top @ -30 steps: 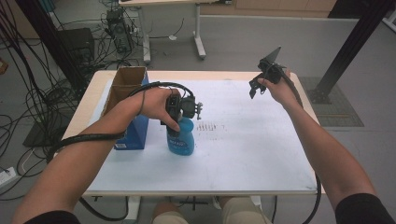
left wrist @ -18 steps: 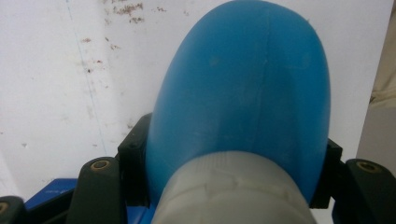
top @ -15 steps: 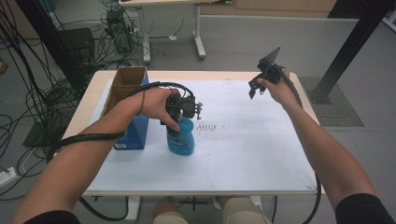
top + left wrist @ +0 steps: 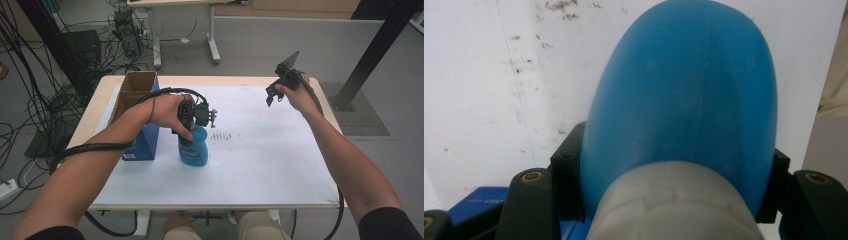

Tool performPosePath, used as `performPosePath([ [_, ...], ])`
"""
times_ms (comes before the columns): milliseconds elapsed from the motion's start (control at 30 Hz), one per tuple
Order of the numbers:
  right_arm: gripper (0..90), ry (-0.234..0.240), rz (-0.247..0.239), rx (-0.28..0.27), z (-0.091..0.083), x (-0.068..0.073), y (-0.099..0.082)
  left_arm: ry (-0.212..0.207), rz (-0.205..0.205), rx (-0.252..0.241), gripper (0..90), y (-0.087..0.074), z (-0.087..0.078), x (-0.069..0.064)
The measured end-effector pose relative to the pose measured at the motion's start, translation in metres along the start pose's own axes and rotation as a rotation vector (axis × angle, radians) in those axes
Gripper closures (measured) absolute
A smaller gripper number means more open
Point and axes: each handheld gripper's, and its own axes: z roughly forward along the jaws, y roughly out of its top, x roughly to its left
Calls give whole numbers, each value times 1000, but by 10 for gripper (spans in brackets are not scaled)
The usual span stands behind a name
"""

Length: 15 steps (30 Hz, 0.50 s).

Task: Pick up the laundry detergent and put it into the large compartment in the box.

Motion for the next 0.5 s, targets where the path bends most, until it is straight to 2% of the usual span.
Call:
performPosePath([
  [267, 65, 0, -4, 2, 1, 2, 1, -1, 0, 11, 367, 3, 0, 0],
  [400, 65, -1, -6, 3, 2, 3, 1, -8, -25, -5, 369, -1, -1, 0],
  [500, 65, -1, -12, 4, 4, 5, 1, -12, -30, -4, 375, 0, -2, 0],
])
